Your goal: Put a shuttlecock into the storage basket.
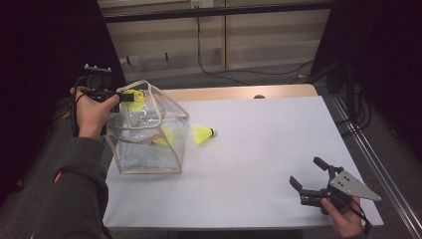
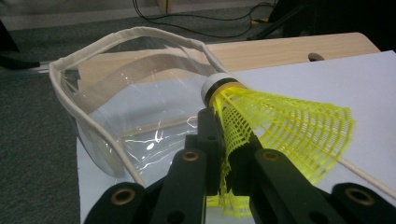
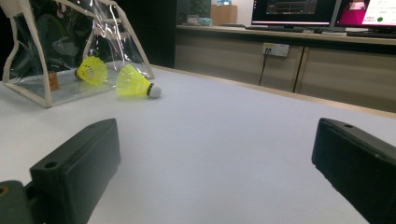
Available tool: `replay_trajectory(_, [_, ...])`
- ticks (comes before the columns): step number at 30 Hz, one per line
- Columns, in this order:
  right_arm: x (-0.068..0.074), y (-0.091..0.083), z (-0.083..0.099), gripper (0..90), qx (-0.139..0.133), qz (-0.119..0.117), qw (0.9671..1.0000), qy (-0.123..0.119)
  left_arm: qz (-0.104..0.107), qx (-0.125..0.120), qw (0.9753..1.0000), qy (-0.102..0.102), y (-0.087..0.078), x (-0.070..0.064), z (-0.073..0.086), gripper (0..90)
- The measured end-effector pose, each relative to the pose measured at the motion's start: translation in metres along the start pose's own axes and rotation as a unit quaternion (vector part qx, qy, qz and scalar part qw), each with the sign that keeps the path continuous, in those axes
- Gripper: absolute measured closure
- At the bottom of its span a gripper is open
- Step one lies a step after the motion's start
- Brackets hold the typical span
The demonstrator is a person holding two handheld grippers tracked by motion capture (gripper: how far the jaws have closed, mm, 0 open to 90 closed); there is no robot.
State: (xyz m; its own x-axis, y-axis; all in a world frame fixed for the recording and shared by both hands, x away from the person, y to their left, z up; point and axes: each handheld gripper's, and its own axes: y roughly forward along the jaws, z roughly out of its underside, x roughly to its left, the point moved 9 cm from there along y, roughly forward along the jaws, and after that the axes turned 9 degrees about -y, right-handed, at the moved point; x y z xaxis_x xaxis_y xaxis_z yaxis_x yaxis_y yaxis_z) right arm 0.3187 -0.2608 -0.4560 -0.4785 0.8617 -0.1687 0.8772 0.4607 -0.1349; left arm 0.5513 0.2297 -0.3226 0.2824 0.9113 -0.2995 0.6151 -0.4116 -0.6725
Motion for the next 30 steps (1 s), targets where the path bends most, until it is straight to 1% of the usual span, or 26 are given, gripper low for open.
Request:
replay_trajectory(4, [0.0, 0.0, 0.0, 1.2, 0.0, 0.0, 1.0, 0.001, -0.003, -0.001, 1.0, -0.002, 0.001, 0.001, 0.0, 86.3])
replay_trajectory(9, [0.0, 0.0, 0.0, 1.1, -0.001, 0.001, 1.0, 0.001, -0.004, 0.0, 1.0, 0.0, 0.001, 0.002, -0.001, 86.2])
replay_trajectory(14, [0.0, 0.0, 0.0, 1.1, 0.0, 0.0, 1.0, 0.001, -0.006, -0.002, 1.0, -0.004, 0.003, 0.003, -0.001, 86.2])
replay_trajectory(19, [-0.001, 0.0, 0.0, 1.1, 0.001, 0.001, 1.0, 0.002, -0.009, 0.003, 1.0, -0.002, 0.006, 0.006, -0.001, 86.2])
replay_trajectory(21, [-0.001, 0.0, 0.0, 1.2, 0.0, 0.002, 1.0, 0.003, -0.009, -0.002, 0.9999, -0.006, 0.007, 0.006, -0.002, 86.2])
replay_trajectory(23, [-0.001, 0.0, 0.0, 1.1, -0.001, 0.002, 1.0, 0.003, -0.01, 0.002, 0.9999, -0.002, 0.008, 0.007, -0.002, 86.3])
replay_trajectory(24, [-0.001, 0.0, 0.0, 1.1, 0.0, 0.001, 1.0, 0.003, -0.011, -0.002, 0.9999, -0.003, 0.009, 0.008, -0.003, 86.2])
replay_trajectory(25, [-0.001, 0.0, 0.001, 1.1, 0.0, 0.002, 1.0, 0.002, -0.011, 0.0, 0.9999, -0.003, 0.009, 0.008, -0.003, 86.2])
replay_trajectory(30, [-0.001, -0.001, 0.001, 1.1, 0.0, 0.001, 1.0, 0.006, -0.019, -0.001, 0.9998, -0.003, 0.013, 0.012, -0.004, 82.8])
